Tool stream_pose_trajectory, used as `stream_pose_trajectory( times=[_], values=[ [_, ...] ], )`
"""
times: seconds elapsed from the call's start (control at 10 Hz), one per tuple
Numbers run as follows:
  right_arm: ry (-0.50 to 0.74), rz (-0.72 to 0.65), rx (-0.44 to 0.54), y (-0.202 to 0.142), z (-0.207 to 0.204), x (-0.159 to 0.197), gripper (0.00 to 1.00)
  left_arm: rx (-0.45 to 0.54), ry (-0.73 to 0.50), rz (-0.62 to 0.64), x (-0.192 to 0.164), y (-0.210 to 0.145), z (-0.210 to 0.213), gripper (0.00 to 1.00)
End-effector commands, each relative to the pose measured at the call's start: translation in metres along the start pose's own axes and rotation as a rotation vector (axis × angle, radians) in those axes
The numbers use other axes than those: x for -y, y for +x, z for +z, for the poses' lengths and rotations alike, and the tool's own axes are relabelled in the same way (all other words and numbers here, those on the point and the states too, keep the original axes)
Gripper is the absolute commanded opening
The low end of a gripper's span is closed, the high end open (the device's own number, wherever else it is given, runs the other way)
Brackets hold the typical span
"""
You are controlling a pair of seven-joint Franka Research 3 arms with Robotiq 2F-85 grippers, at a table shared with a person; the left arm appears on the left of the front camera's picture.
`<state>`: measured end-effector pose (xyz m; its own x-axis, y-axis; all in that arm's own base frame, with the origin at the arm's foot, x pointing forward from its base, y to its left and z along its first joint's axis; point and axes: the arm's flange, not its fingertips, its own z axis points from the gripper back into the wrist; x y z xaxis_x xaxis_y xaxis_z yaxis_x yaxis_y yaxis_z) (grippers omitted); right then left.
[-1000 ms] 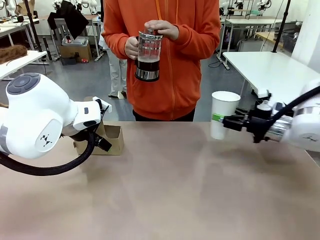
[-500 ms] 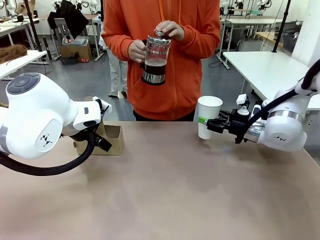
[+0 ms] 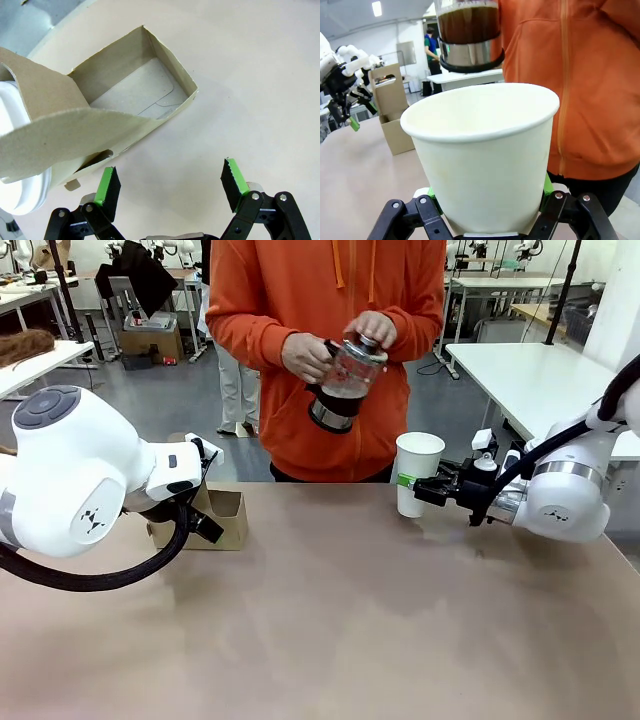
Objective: Pour a drink into a cup and package it in a carrier.
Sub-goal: Pick up the 600 ml Paper Cup and place it in the middle top area of the table, then when a person places the Paper Cup Lid on the 600 ml Paper Cup , lift the 600 ml Paper Cup.
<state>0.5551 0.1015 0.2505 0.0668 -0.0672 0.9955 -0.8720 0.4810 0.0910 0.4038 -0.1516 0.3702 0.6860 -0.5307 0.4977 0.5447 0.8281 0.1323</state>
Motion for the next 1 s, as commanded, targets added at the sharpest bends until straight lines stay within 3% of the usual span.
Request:
stream_pose_trajectory(
  times=[0.0,0.9],
  values=[
    [0.001,-0.002,0.003,0.0003,-0.0012,-0.0029,0.80,0.001,-0.001,0.001,-0.0002,-0.0001,0.0004,1.00],
    [0.001,-0.002,0.003,0.0003,-0.0012,-0.0029,0.80,0.001,-0.001,0.001,-0.0002,-0.0001,0.0004,1.00]
  ],
)
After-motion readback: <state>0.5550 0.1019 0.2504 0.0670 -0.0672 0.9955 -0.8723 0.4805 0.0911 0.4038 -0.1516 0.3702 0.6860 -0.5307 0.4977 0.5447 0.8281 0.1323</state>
